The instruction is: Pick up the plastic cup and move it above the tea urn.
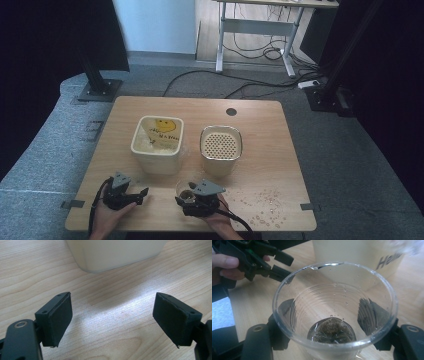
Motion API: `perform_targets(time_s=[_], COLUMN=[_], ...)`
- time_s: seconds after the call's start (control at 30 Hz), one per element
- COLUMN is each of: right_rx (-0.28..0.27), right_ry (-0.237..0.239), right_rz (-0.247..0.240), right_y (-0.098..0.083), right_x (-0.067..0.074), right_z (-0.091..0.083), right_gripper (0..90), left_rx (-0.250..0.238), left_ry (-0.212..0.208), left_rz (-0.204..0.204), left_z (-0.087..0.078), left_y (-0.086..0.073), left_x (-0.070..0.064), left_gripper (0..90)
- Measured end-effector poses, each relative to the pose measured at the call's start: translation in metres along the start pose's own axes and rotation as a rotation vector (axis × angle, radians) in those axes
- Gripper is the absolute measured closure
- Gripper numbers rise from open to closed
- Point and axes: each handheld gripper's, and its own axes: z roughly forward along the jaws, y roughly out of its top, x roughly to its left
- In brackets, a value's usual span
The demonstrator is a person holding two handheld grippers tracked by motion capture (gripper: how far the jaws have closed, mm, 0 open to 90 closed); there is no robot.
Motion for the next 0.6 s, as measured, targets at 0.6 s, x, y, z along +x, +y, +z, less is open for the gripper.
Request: perform_targets(time_s=[0.6], right_rx=[-0.213], right_ry=[-0.227], right_rz=[0.087], right_y=[0.025], right_x=[-0.058], right_z=[-0.123], right_gripper=[33.0], left_rx=[0.022], left_ry=[-0.015], left_rz=[-0.012], left_z=[0.004], left_y=[-0.001], left_x=[0.001], left_gripper=[16.2])
